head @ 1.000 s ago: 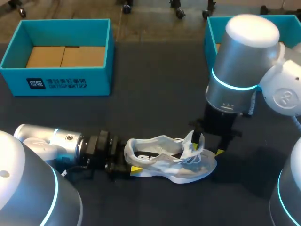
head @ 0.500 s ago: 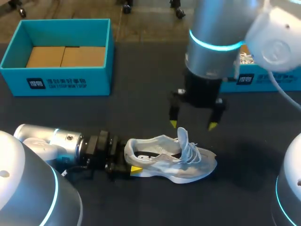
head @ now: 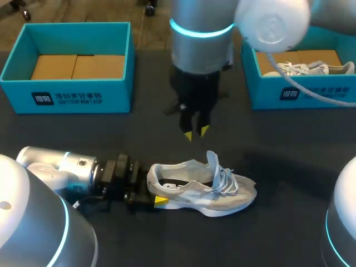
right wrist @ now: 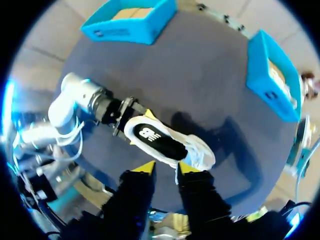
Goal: Take the shoe out of the shoebox, open the shoe tongue, remove and reinsert the insole, then place the shoe into the shoebox
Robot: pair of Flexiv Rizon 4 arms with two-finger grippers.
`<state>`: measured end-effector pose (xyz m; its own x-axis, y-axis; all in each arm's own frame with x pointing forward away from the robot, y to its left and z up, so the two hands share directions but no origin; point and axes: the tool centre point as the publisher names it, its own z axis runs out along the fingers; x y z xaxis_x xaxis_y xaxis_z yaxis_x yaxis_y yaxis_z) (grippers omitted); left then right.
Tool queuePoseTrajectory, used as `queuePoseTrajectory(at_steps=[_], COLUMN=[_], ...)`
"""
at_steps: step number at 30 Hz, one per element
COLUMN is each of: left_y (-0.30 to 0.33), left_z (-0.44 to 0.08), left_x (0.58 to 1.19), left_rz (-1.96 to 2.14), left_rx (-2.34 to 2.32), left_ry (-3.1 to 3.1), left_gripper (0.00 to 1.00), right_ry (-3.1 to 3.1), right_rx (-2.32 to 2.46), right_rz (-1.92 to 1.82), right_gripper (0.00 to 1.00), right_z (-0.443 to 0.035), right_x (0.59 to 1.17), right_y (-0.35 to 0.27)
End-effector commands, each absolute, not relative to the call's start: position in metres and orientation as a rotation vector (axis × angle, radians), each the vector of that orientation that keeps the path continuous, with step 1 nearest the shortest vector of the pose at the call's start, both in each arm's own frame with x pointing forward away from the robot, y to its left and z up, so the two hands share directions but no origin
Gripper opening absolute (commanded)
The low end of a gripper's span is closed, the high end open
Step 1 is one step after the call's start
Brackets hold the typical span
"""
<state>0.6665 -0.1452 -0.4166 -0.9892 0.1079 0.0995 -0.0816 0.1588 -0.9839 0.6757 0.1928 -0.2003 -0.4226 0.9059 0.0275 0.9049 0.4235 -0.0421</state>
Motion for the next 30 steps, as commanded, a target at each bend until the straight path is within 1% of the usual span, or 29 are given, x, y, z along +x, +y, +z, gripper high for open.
queuePoseTrajectory(at_steps=[1,9,12,20,30], left_y=[-0.147,-0.147,-0.147,-0.147,-0.147], left_z=[-0.421,-0.421,-0.421,-0.421,-0.421], left_x=[0.668,0.668,0.668,0.668,0.668], left_rz=[1.949,1.949,1.949,1.949,1.949], left_rx=[-0.026,-0.026,-0.026,-0.026,-0.026], left_ry=[-2.275,-2.275,-2.275,-2.275,-2.275], left_gripper=[0.00,0.00,0.00,0.00,0.00], right_ry=[-2.838,-2.838,-2.896,-3.037,-3.037], right_rx=[-1.447,-1.447,-1.245,-0.745,-0.745], right_rz=[0.061,0.061,-0.014,-0.216,-0.216], right_gripper=[0.00,0.00,0.00,0.00,0.00], right_z=[-0.205,-0.205,-0.226,-0.255,-0.255], right_x=[0.675,0.675,0.676,0.669,0.669], right_y=[0.206,0.206,0.214,0.219,0.219])
